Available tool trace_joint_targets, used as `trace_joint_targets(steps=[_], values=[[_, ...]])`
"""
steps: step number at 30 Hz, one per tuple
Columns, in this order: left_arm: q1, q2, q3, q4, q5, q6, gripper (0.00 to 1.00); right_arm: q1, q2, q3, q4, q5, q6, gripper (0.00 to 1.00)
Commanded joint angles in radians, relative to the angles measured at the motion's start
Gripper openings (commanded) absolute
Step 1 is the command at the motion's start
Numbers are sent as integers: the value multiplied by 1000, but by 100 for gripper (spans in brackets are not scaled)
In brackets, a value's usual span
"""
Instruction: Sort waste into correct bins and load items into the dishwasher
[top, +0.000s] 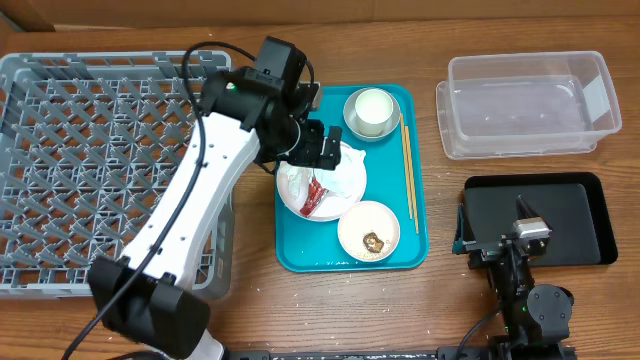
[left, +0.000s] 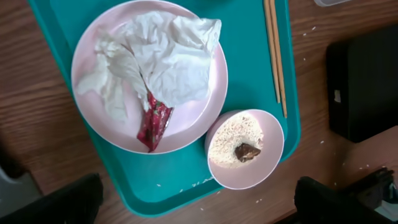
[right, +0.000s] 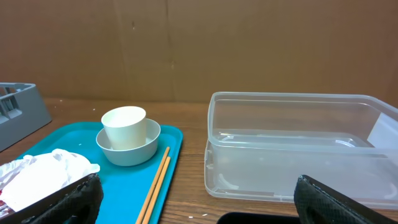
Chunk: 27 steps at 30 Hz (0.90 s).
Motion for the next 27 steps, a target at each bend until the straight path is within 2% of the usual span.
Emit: trace_joint_targets(steps=[1,5,11,17,21,24,27], values=[[7,5,41,-2,49,-30,100,5,-8,-10,6,6,-1,100],[79,-16,114,-51,42,-47,98,5,-8,-10,6,6,-1,100],[347,-53,230,-114,-66,-189,100,5,-8,-10,6,6,-1,100],[632,-51,229,-161,-63,-196,100,5,-8,-10,6,6,-1,100],[752,-50,229,-159,-64,-196,100,5,-8,-10,19,5,0,100],[809,-50,229,-158,-64,-196,100,5,-8,-10,153,-185,77,100],[845,-50,229,-158,-64,-196,100,5,-8,-10,317,-625,337,100]])
